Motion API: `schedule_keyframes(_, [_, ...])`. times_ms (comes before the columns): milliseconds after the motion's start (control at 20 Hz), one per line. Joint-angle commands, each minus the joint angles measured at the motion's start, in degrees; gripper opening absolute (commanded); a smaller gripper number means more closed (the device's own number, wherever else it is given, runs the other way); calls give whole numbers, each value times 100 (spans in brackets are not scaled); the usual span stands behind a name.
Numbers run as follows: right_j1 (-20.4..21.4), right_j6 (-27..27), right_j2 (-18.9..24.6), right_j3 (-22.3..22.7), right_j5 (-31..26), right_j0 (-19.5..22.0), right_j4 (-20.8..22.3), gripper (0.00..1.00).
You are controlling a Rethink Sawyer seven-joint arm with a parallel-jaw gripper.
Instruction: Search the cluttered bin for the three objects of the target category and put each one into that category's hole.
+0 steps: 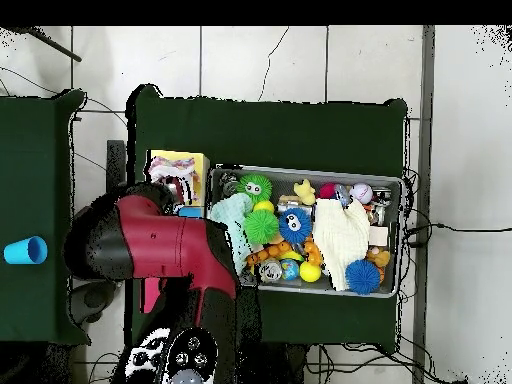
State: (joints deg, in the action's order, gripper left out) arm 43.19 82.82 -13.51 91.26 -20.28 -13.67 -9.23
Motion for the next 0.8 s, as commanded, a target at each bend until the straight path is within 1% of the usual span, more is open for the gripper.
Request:
schedule_keyframes(50, [-447, 981, 605, 345, 401, 227, 111, 0])
schedule_keyframes(450, [-463, 907, 719, 399, 519, 356, 160, 0])
schedule_keyframes(800, [-476, 918, 725, 403, 591, 372, 224, 0])
